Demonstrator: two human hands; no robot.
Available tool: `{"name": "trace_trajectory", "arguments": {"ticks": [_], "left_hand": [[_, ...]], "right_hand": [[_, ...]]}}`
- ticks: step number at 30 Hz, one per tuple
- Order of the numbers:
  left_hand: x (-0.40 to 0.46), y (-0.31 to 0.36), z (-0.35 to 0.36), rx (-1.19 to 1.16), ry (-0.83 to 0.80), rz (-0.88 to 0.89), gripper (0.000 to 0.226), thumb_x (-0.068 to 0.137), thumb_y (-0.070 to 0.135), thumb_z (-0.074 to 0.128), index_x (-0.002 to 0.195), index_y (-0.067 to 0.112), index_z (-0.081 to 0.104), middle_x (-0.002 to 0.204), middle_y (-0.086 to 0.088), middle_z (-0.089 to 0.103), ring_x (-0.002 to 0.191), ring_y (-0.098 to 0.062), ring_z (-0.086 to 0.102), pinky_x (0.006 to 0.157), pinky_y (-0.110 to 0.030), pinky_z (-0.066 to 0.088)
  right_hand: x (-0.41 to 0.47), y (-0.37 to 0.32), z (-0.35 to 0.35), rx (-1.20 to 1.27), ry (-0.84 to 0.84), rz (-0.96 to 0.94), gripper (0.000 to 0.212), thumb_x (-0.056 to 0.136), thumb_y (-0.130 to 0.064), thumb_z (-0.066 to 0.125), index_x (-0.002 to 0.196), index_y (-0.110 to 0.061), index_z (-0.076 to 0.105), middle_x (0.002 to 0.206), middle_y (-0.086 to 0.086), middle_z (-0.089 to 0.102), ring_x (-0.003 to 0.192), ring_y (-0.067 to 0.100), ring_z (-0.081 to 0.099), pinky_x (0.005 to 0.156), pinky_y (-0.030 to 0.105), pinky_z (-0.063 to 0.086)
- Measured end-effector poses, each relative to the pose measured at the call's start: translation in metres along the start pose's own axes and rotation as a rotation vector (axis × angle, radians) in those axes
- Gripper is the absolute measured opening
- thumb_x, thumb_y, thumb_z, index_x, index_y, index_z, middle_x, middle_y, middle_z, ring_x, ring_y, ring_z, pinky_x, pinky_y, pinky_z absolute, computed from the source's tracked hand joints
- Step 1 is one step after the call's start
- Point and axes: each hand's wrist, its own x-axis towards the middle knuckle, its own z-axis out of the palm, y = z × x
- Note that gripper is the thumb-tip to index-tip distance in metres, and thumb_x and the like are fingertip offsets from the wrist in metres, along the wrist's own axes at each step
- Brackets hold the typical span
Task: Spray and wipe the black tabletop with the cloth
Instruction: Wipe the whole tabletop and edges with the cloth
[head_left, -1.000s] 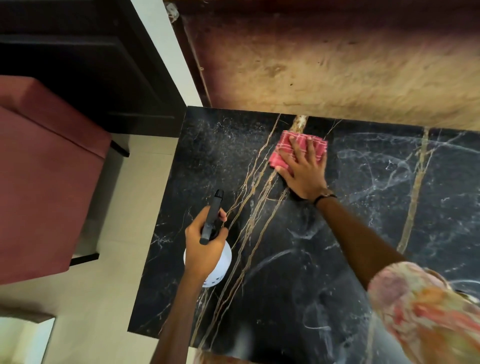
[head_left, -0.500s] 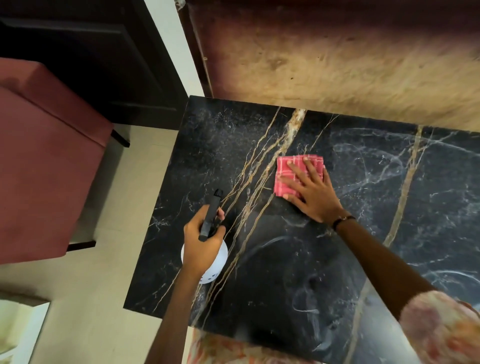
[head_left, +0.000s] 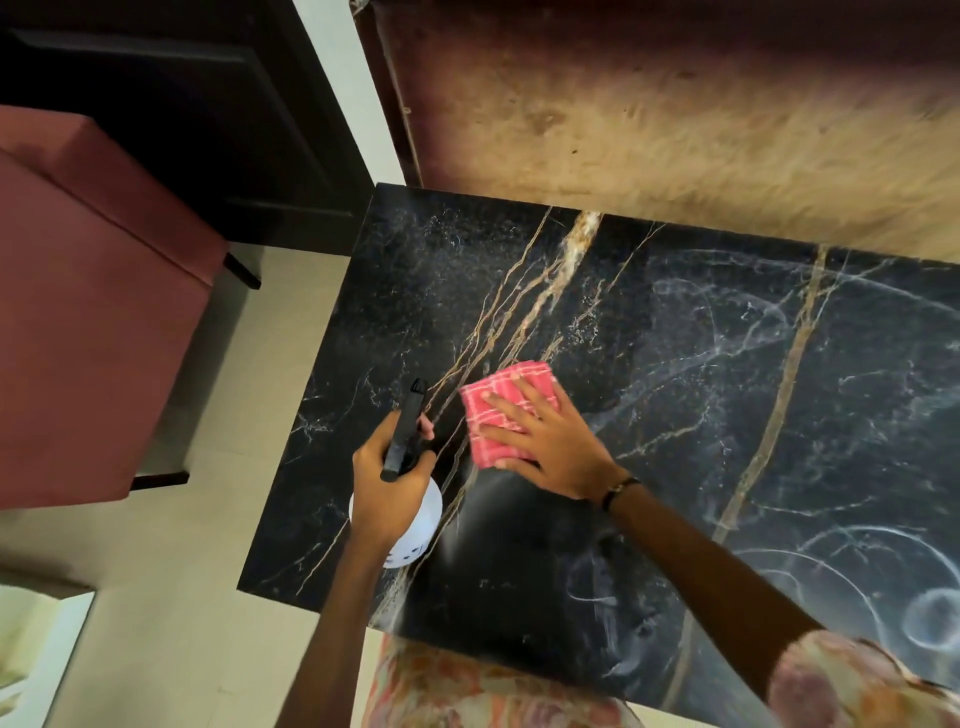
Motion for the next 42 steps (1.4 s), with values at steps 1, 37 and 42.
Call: {"name": "trace_trajectory", "arguments": {"ticks": [1, 37, 42], "left_hand": [[-0.002, 0.0, -0.001, 0.004, 0.0, 0.002, 0.042, 0.081, -0.014, 0.056, 0.088, 0.027, 0.06, 0.088, 0.0, 0.065, 0.088, 0.001, 0.063, 0.082, -0.005, 0.045], [-0.097, -0.046, -0.068, 0.028, -0.067, -0.003, 0.022, 0.081, -0.014, 0.057, 0.091, 0.005, 0.062, 0.085, -0.008, 0.065, 0.083, -0.001, 0.062, 0.078, -0.004, 0.044], [-0.111, -0.053, -0.081, 0.025, -0.06, -0.057, 0.025, 0.082, -0.012, 0.057, 0.091, 0.011, 0.061, 0.086, -0.003, 0.064, 0.087, 0.003, 0.062, 0.081, -0.001, 0.045]], "right_hand": [[-0.011, 0.013, -0.003, 0.003, 0.009, 0.035, 0.05, 0.096, -0.059, 0.029, 0.143, -0.042, 0.031, 0.157, 0.0, 0.021, 0.146, 0.035, 0.008, 0.114, 0.065, 0.006], [-0.067, -0.124, 0.02, -0.026, -0.053, 0.005, 0.052, 0.097, -0.06, 0.024, 0.143, -0.039, 0.036, 0.157, 0.0, 0.022, 0.146, 0.037, 0.01, 0.112, 0.066, 0.011], [-0.088, -0.077, 0.004, -0.016, -0.083, 0.222, 0.054, 0.096, -0.062, 0.014, 0.142, -0.041, 0.034, 0.158, 0.002, 0.021, 0.145, 0.038, 0.011, 0.108, 0.069, 0.02]]}}
